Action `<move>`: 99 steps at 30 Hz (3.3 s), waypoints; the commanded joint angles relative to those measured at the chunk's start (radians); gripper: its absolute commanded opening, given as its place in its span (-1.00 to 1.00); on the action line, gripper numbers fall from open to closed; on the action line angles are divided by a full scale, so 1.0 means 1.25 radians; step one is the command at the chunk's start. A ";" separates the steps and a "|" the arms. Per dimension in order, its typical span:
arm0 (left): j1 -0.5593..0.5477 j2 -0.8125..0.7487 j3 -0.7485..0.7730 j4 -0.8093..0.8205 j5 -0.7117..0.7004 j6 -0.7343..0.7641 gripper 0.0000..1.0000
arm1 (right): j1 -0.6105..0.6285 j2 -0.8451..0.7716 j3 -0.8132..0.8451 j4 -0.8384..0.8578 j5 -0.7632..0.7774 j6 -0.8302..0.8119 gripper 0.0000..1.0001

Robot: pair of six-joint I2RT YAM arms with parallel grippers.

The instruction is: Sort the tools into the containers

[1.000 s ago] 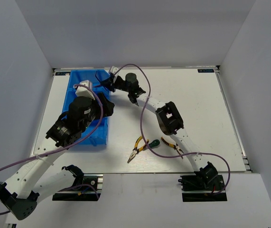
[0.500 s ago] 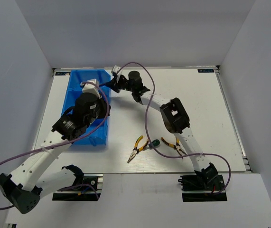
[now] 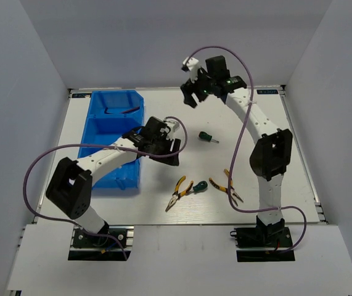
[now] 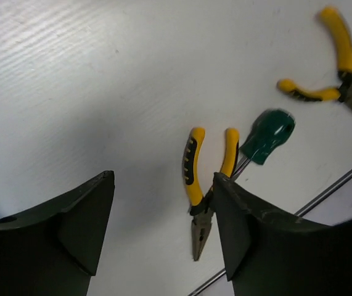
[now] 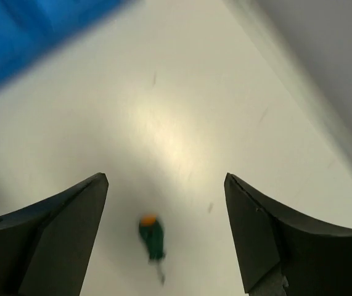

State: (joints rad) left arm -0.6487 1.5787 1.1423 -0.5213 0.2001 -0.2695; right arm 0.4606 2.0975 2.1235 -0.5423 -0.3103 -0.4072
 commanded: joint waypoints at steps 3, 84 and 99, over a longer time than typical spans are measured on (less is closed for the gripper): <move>-0.027 0.006 -0.014 0.033 0.088 0.034 0.55 | -0.062 -0.012 -0.111 -0.370 -0.003 -0.055 0.64; 0.356 0.109 0.286 0.055 -0.626 0.006 -0.31 | -0.168 -0.338 -0.673 -0.409 -0.248 -0.296 -0.02; 0.379 -0.038 0.236 0.089 -0.472 -0.007 -0.45 | -0.146 -0.321 -0.765 -0.219 0.081 -0.072 0.05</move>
State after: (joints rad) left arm -0.1661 1.6638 1.4464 -0.4519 -0.4801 -0.2867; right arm 0.2687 1.6909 1.1809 -0.8505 -0.2874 -0.5465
